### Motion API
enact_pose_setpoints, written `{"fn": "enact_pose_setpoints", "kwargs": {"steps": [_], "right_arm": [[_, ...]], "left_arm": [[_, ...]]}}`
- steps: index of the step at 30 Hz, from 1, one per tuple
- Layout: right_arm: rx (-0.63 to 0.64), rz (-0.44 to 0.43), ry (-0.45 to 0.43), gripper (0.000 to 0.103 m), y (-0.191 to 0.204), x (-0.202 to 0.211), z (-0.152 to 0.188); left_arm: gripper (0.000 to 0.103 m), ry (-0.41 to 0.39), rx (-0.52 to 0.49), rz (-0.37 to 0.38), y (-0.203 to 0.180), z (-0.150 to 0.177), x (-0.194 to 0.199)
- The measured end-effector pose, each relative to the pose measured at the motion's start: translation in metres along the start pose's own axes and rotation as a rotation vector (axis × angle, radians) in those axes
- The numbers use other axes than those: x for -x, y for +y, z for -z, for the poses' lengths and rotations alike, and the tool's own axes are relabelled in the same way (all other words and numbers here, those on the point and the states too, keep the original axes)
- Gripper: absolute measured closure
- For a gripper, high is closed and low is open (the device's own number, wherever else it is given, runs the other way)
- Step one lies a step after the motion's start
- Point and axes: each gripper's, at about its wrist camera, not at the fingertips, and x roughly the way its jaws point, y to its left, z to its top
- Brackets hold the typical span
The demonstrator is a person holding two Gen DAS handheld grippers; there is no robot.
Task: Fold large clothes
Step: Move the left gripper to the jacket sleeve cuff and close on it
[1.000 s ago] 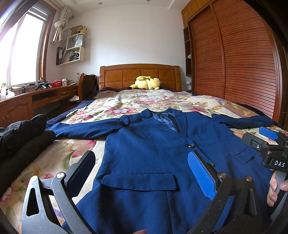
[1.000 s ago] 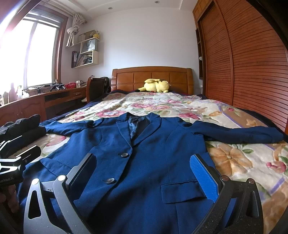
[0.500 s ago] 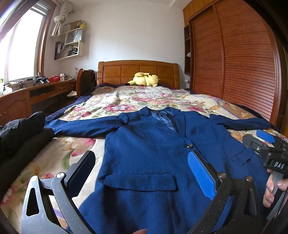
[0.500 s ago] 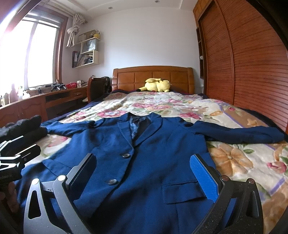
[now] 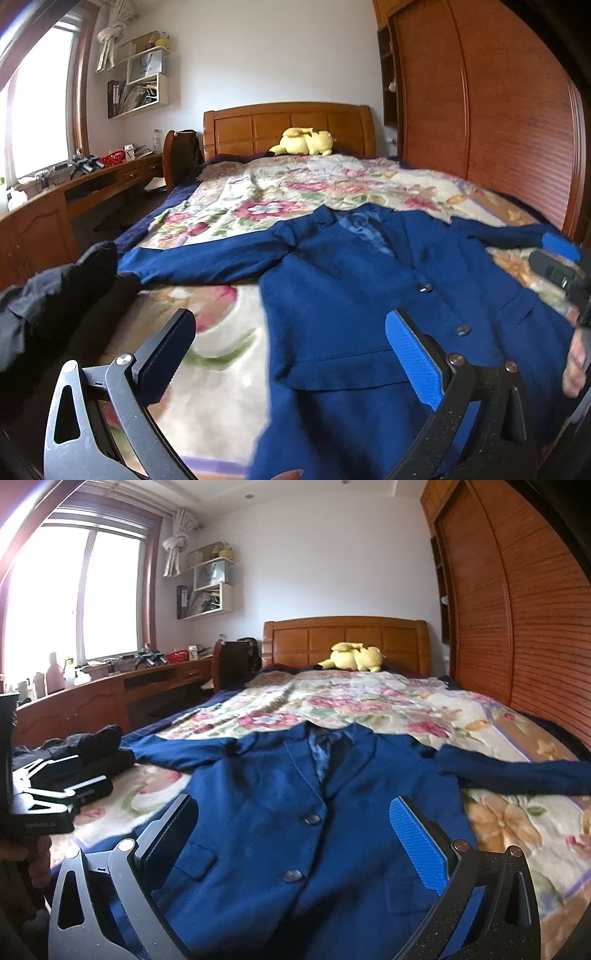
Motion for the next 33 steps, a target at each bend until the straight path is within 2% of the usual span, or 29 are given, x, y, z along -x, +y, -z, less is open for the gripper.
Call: {"fn": "enact_pose_setpoints", "kwargs": {"steps": [8, 16, 25, 33], "right_arm": [[0.031, -0.051, 0.002, 0.0, 0.016, -0.028, -0.012], [0.061, -0.1, 0.037, 0.0, 0.023, -0.062, -0.022], [0.074, -0.153, 0.121, 0.0, 0.025, -0.11, -0.037], [0.107, -0.192, 0.195, 0.0, 0.011, -0.137, -0.037]], "left_arm": [[0.0, 0.062, -0.021, -0.063, 0.044, -0.004, -0.018], [0.0, 0.142, -0.015, -0.063, 0.081, -0.005, -0.05], [0.0, 0.218, -0.021, -0.059, 0.106, -0.01, -0.096], [0.019, 0.318, -0.01, -0.065, 0.122, -0.018, -0.147]]}}
